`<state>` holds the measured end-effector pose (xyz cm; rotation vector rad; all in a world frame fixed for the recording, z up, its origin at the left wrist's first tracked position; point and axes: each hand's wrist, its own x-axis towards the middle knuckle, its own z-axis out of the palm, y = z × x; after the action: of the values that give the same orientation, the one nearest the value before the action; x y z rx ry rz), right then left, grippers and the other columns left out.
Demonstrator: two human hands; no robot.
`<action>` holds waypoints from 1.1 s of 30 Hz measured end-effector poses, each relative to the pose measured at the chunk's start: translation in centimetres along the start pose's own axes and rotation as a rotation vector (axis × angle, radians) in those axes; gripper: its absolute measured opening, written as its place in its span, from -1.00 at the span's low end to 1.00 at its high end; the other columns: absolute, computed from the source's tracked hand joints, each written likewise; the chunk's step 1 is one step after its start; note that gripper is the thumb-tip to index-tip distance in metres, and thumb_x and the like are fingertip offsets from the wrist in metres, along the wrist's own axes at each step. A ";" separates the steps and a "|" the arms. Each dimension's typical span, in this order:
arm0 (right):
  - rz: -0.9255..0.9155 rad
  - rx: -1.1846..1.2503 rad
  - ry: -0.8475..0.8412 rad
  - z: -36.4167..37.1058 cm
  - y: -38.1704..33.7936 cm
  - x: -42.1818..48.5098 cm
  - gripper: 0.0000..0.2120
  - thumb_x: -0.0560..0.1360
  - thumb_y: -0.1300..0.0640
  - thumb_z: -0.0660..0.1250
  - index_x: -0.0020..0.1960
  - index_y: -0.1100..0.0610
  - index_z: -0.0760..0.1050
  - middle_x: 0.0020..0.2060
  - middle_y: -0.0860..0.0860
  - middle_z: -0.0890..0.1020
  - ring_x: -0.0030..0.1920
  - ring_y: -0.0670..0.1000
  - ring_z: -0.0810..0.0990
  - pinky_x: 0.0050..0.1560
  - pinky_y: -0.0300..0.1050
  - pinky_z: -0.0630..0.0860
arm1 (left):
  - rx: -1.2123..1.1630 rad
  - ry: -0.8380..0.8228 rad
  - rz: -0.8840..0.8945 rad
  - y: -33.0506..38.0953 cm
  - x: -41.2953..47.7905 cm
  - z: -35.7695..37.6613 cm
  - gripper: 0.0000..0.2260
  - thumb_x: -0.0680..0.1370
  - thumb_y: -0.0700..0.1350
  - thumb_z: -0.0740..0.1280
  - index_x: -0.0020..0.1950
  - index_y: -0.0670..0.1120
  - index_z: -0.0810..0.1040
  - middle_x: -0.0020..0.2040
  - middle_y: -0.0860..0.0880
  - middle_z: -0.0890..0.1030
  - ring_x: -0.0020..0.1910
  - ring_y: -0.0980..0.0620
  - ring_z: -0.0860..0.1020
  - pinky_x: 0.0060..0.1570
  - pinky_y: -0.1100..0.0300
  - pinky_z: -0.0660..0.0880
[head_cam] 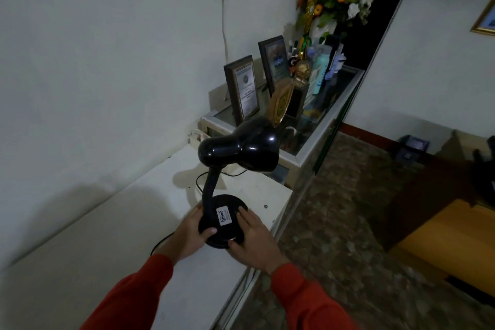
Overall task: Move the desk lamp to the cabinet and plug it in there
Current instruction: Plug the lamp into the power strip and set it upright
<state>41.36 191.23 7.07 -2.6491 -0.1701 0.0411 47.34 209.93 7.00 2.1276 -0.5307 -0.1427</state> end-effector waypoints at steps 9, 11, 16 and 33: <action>0.040 0.033 0.023 0.1 -0.5 0.1 -0.15 0.33 -0.13 0.31 0.47 0.25 0.11 0.42 0.20 0.28 0.42 0.18 0.23 0.43 -0.03 0.25 | 0.023 -0.009 -0.023 -0.2 0.1 0.0 -0.47 0.42 -0.24 0.42 0.37 -0.15 0.37 0.37 -0.15 0.39 0.35 -0.09 0.37 0.37 -0.06 0.33; 0.036 0.016 0.040 0.0 -0.6 0.3 -0.19 0.32 -0.11 0.34 0.43 0.27 0.20 0.37 0.23 0.33 0.38 0.21 0.28 0.39 -0.01 0.31 | 0.028 -0.014 -0.023 -0.3 0.1 0.0 -0.47 0.43 -0.23 0.42 0.37 -0.13 0.37 0.37 -0.14 0.39 0.35 -0.09 0.37 0.37 -0.06 0.34; 0.038 -0.114 0.109 0.5 -1.3 0.6 -0.21 0.30 -0.28 0.26 0.40 0.13 0.24 0.25 0.10 0.42 0.23 0.10 0.37 0.21 -0.02 0.46 | 0.032 -0.008 -0.032 -0.4 0.1 0.0 -0.44 0.41 -0.24 0.42 0.38 -0.08 0.36 0.38 -0.11 0.39 0.35 -0.08 0.38 0.37 -0.09 0.35; 0.060 -0.128 0.092 0.2 -2.0 -0.5 -0.20 0.36 -0.22 0.25 0.47 0.15 0.14 0.40 0.15 0.33 0.32 0.17 0.34 0.25 0.04 0.43 | 0.075 -0.036 -0.082 0.9 0.1 -0.7 -0.48 0.41 -0.25 0.40 0.35 -0.11 0.37 0.28 -0.12 0.48 0.26 -0.08 0.46 0.30 0.02 0.40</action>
<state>40.59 192.97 7.84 -2.7768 -0.0643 -0.0743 47.33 210.03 8.13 2.2250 -0.4759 -0.2103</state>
